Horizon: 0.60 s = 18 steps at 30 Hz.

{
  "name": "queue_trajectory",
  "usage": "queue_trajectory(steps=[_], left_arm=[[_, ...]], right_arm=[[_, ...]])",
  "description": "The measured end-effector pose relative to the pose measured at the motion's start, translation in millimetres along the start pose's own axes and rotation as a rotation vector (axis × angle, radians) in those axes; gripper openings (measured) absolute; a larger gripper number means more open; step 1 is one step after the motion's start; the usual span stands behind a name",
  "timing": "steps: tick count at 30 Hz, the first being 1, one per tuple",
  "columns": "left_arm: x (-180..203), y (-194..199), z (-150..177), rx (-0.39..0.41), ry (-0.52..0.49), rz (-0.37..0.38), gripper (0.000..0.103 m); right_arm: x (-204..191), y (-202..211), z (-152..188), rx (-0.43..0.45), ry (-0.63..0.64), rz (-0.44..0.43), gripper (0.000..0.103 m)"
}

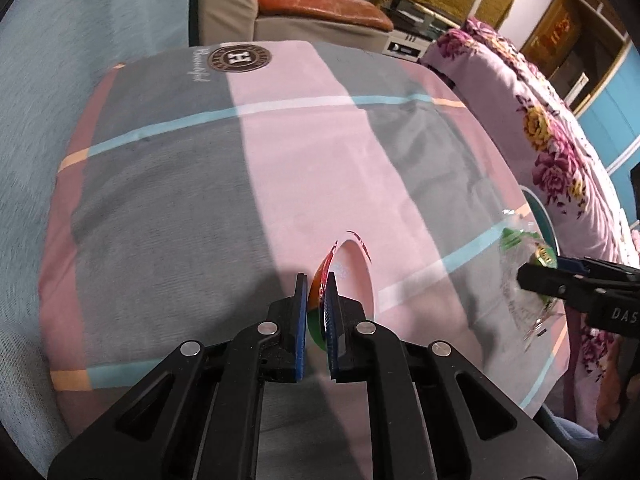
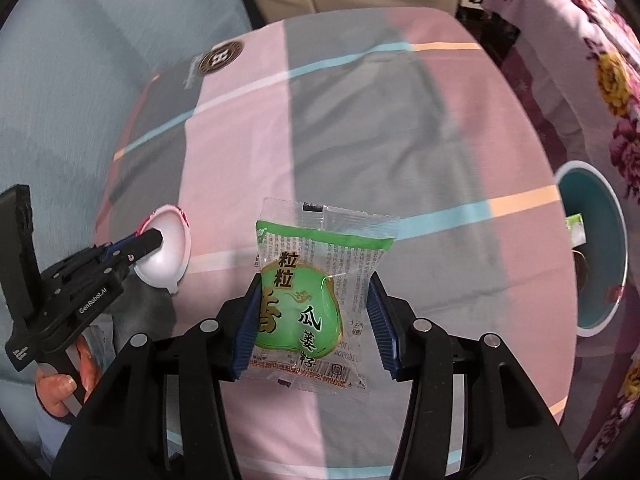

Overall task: Collect trash
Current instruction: 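Carry the paper cup and snack packet over the teal bin with both grippers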

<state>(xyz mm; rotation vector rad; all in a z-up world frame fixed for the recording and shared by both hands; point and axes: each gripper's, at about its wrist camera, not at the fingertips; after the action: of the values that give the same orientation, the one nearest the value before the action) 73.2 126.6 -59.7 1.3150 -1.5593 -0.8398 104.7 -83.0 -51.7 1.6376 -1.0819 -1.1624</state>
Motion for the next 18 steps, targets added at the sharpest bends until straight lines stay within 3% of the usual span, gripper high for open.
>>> queue_trajectory(steps=[10,18], left_arm=[[74.7,-1.7,-28.2,0.0,-0.106,-0.014,0.009],[163.7,-12.0,-48.3,-0.004,-0.24,0.016,0.009]], right_arm=[[84.4,40.4,7.6,0.098,-0.116,-0.045,0.048],[168.8,70.3,20.1,0.189,-0.253,-0.076,0.048]])
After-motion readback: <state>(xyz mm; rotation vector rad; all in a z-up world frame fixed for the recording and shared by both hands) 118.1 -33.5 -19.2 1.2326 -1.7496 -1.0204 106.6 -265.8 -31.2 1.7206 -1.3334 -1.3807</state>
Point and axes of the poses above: each gripper's, at about its wrist camera, not at the fingertips, and y roughly against the way its jaws point, x to its right, z to its underside, and after that the axes turned 5 degrees about -x, right-handed
